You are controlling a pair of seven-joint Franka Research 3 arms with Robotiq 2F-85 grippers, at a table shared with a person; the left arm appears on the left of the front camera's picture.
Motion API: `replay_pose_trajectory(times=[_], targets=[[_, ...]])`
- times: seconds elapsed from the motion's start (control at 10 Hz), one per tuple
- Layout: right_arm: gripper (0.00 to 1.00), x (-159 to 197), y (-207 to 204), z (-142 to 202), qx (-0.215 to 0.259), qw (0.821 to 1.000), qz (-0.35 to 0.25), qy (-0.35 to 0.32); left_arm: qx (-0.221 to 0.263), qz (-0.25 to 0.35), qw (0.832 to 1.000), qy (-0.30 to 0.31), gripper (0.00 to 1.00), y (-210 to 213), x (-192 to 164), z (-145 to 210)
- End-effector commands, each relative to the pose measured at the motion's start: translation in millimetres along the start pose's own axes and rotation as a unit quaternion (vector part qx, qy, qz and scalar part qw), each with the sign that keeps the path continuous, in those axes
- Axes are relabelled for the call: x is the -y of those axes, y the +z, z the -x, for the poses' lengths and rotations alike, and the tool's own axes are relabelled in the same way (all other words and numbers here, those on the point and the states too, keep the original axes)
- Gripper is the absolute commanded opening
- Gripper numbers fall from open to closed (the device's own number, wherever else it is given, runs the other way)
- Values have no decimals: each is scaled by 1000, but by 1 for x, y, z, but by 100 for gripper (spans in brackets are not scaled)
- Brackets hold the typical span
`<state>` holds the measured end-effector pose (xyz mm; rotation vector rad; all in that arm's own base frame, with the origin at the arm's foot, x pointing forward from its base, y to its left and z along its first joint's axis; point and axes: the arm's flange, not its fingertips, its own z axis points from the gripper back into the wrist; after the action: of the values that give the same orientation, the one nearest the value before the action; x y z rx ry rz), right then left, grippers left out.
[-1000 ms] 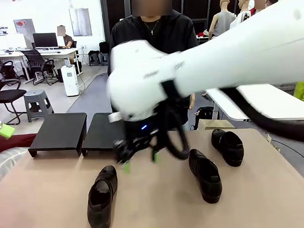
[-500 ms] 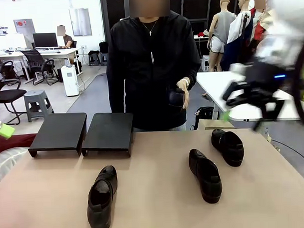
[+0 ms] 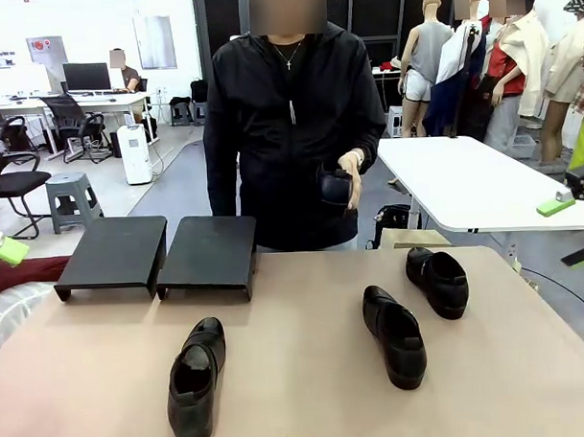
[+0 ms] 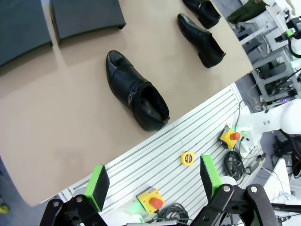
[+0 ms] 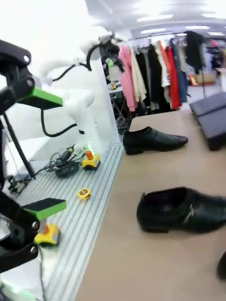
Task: Organize the shoes by placing them on the stand.
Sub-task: Pick up one Shoe and place it in the middle of the table, then place the Shoe from the middle of the table onto the Shoes Stand.
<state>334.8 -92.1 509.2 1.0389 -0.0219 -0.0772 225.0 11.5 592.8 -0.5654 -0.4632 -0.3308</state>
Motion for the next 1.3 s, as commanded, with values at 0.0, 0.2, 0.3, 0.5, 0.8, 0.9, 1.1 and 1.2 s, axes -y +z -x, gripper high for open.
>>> replay_pose_trajectory(times=[0.0, 0.2, 0.3, 0.5, 0.8, 0.9, 1.1, 1.2], targets=[[100, -15, 9, -2, -9, 999, 20, -36, 1, 11, 1000, -8, 100, 1, -2, 0], [100, -15, 9, -2, -9, 999, 20, -36, 1, 11, 1000, -8, 100, 1, -2, 0], [100, -15, 9, -2, -9, 999, 20, -36, 1, 11, 1000, -8, 100, 1, -2, 0], [100, -15, 9, -2, -9, 999, 20, -36, 1, 11, 1000, -8, 100, 1, -2, 0], [100, -15, 9, -2, -9, 999, 20, -36, 1, 11, 1000, -8, 100, 1, -2, 0], [100, -15, 9, -2, -9, 999, 20, -36, 1, 11, 1000, -8, 100, 1, -2, 0], [100, -15, 9, -2, -9, 999, 20, -36, 1, 11, 1000, -8, 100, 1, -2, 0], [100, -15, 9, -2, -9, 999, 20, -36, 0, 0, 1000, 0, 100, 0, 0, 0]])
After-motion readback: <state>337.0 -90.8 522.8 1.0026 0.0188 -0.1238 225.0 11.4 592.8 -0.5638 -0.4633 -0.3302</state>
